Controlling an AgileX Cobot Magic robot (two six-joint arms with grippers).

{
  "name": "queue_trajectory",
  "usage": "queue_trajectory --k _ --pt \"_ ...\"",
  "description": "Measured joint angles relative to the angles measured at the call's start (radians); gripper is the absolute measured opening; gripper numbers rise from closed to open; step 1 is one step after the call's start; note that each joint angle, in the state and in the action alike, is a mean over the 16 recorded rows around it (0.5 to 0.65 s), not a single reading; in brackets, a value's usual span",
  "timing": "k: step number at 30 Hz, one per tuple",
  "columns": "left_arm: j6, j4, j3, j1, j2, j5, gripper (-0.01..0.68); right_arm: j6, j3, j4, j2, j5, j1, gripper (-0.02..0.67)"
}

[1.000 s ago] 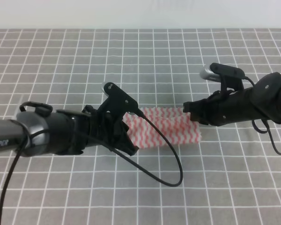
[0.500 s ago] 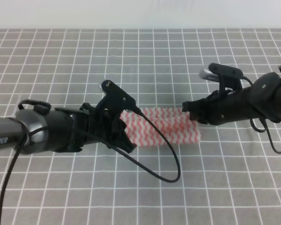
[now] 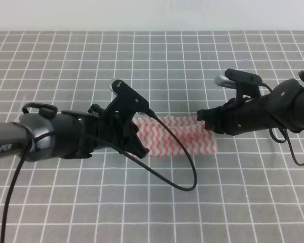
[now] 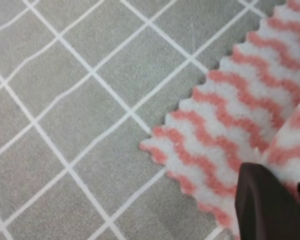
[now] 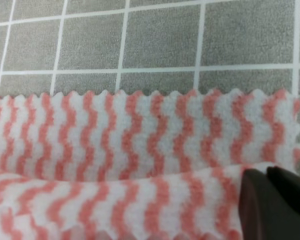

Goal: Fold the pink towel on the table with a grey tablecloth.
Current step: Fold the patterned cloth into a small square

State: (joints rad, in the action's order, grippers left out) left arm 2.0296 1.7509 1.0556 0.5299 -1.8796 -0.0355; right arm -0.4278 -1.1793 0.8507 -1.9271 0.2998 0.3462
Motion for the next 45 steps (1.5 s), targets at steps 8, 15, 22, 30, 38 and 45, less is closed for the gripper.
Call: queue_trajectory --k 8,15,22,30,38,45 --pt "0.007 -0.002 0.013 -0.016 -0.013 0.01 -0.004 0.0 -0.004 0.001 -0.005 -0.006 0.0 -0.015" --pt "0.007 0.0 0.026 -0.023 -0.021 0.023 -0.004 0.0 -0.016 0.002 -0.018 0.001 0.0 -0.015" --pt "0.008 0.0 0.039 -0.023 -0.034 0.029 -0.004 0.0 -0.027 0.002 -0.029 0.01 0.0 -0.015" --pt "0.014 -0.002 0.045 -0.023 -0.046 0.028 -0.003 0.0 -0.028 0.002 -0.031 0.011 0.0 -0.015" --pt "0.024 -0.002 0.045 -0.023 -0.048 0.028 0.025 0.0 -0.028 0.002 -0.031 0.011 0.0 -0.015" --pt "0.027 -0.002 0.045 -0.023 -0.04 0.027 0.094 0.0 -0.028 0.002 -0.031 0.013 0.0 -0.015"
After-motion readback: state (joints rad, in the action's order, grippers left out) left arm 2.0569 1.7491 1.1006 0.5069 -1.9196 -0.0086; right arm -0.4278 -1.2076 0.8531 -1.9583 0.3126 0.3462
